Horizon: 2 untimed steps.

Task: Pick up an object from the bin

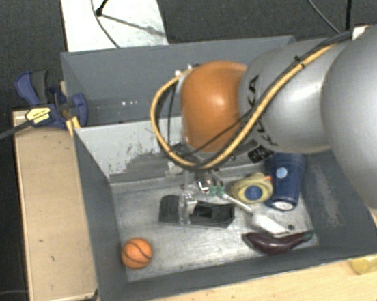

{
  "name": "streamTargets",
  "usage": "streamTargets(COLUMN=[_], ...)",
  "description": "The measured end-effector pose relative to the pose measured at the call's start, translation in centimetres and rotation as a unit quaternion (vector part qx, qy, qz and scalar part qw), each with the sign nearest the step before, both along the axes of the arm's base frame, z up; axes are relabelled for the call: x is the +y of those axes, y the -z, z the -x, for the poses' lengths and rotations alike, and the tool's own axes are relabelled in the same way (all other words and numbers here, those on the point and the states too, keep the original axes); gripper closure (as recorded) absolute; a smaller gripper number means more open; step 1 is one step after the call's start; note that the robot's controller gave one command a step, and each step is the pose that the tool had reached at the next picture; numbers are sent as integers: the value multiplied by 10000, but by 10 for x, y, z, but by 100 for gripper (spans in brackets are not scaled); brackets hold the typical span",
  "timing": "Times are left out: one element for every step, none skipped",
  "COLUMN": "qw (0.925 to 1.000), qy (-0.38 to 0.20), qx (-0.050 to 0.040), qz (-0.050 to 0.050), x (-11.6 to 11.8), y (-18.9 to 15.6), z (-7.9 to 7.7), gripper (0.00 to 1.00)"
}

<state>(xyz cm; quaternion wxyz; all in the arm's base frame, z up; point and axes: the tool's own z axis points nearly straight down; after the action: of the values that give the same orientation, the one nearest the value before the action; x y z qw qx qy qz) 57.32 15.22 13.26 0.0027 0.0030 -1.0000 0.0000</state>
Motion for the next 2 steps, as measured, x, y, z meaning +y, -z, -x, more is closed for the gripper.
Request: streamTargets(qw=[10000, 9999], qy=[24, 91], qx=[-40, -41], qz=[-6, -7], x=[-1, -43], y=[-5, 14], z=[-2, 12], gripper=[0, 0])
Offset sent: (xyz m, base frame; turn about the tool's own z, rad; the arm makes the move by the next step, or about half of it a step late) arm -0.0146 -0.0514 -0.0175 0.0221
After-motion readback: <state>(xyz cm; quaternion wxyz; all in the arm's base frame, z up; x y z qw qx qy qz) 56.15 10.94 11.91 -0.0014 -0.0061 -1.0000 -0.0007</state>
